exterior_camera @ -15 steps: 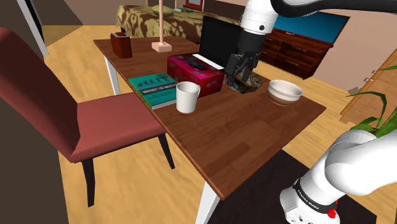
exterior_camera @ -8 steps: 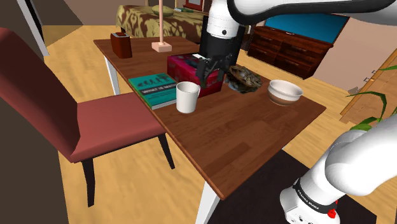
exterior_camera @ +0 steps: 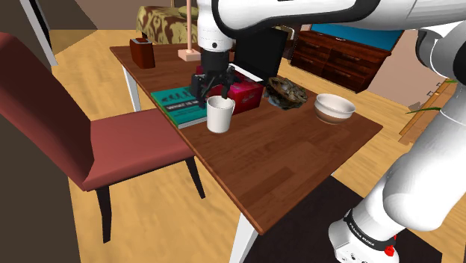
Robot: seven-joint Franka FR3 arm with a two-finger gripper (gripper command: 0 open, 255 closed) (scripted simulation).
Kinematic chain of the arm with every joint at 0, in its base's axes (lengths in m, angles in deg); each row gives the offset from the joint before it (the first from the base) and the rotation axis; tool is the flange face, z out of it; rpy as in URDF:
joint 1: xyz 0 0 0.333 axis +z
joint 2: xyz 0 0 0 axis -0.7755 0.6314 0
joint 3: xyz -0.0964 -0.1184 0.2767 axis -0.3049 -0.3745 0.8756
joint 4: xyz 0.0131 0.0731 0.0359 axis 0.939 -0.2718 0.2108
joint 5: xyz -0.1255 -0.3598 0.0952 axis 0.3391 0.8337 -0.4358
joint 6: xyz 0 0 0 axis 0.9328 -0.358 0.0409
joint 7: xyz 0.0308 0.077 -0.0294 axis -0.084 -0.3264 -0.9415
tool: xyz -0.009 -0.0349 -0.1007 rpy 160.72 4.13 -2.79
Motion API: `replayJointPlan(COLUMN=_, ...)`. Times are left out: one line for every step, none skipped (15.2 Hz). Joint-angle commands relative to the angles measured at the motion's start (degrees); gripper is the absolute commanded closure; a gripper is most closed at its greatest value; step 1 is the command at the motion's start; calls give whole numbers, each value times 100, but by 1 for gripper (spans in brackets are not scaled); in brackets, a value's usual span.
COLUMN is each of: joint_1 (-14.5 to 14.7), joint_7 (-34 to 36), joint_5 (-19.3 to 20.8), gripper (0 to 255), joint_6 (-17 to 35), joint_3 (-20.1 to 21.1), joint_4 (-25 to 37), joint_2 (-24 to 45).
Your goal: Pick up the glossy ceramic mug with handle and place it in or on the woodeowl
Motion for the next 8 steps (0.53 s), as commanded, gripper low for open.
replayJointPlan(joint_1=49, joint_7=82, joint_5=90, gripper=0, joint_6=55, joint_3=28, joint_4=90, joint_2=180)
replayJointPlan(joint_1=47, joint_7=83, joint_5=90, gripper=0, joint_6=132, joint_3=25, joint_4=11, joint_2=178)
replayJointPlan(joint_1=44, joint_7=84, joint_5=91, gripper=0, joint_6=209, joint_3=22, joint_4=-67, joint_2=177)
replayJointPlan(joint_1=41, joint_7=85, joint_5=92, gripper=0, joint_6=286, joint_3=20, joint_4=-143, joint_2=178)
replayJointPlan(joint_1=39, joint_7=87, joint_5=94, gripper=0, joint_6=363, joint_3=18, joint_4=-218, joint_2=180)
replayJointPlan(joint_1=36, joint_7=89, joint_5=97, gripper=0, joint_6=439, joint_3=16, joint_4=-290, joint_2=184)
replayJointPlan(joint_1=34, joint_7=92, joint_5=101, gripper=0, joint_6=514, joint_3=14, joint_4=-362, joint_2=188)
replayJointPlan(joint_1=33, joint_7=94, joint_5=103, gripper=0, joint_6=558, joint_3=12, joint_4=-402, joint_2=192)
